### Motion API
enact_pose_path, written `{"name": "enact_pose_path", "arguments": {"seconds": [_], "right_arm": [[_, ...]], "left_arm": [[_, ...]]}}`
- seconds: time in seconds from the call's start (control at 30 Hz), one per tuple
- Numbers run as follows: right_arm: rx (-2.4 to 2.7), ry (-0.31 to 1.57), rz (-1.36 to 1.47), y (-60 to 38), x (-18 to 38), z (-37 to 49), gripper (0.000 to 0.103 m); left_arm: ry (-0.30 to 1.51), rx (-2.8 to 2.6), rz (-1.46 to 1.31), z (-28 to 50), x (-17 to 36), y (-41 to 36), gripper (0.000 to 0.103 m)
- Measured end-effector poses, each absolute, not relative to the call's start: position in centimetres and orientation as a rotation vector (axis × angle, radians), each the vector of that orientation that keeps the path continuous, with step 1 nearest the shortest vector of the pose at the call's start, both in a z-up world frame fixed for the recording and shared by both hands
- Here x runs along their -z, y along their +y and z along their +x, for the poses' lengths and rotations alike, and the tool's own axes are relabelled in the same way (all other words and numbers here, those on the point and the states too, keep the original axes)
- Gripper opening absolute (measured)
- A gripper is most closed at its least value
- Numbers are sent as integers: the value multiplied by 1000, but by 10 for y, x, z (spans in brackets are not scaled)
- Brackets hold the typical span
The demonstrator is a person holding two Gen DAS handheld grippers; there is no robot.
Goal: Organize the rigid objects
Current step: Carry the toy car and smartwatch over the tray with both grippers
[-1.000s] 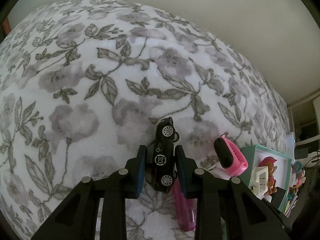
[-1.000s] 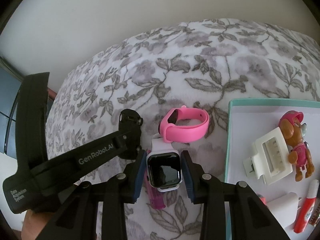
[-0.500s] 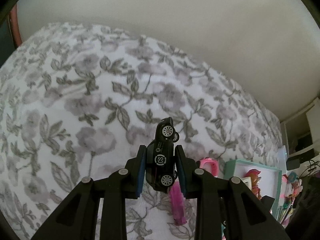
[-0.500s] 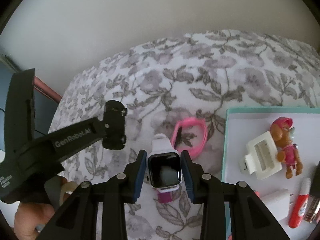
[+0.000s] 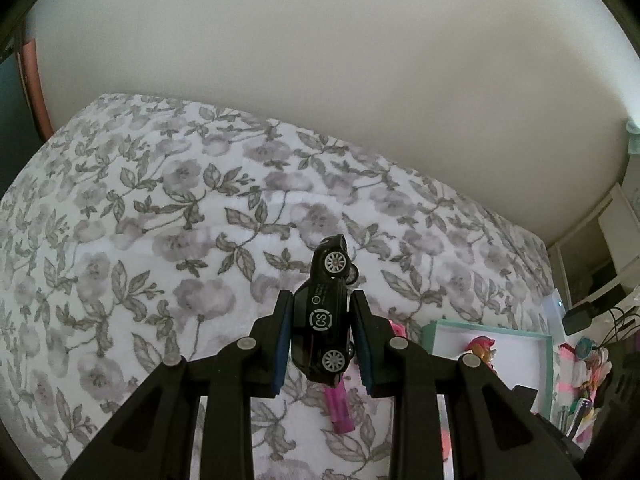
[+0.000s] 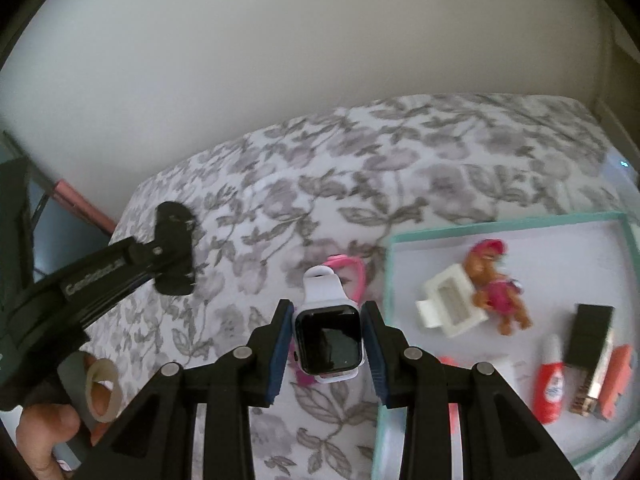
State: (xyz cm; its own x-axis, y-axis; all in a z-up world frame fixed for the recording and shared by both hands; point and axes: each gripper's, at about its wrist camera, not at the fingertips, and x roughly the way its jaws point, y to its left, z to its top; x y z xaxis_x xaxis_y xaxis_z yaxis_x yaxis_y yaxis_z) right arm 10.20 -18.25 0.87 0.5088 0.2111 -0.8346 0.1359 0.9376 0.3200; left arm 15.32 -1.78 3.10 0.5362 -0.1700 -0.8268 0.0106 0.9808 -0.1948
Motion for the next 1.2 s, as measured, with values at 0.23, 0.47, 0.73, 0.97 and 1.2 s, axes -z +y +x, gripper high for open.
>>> {"name": "enact_pose_path", "arguments": {"seconds": [0.23,0.47,0.73,0.97,1.2], "right_arm": [[59,1035,393,-218,-14,90,37],[184,1027,370,-254,-15,80,37],[332,1023,367,-300,-9,67,37],[486,996,350,-333,-12,54,37],[631,994,272,-351,-12,47,37]], "left_arm": [[1005,138,-151,143,-33,-36,30],[1032,212,-124,136,-30,-72,30],[1088,312,-77,125,-17,-123,30],[1108,395,-23,112,-11,-164,30],[1152,484,-17,103,-1,-195,30]]}}
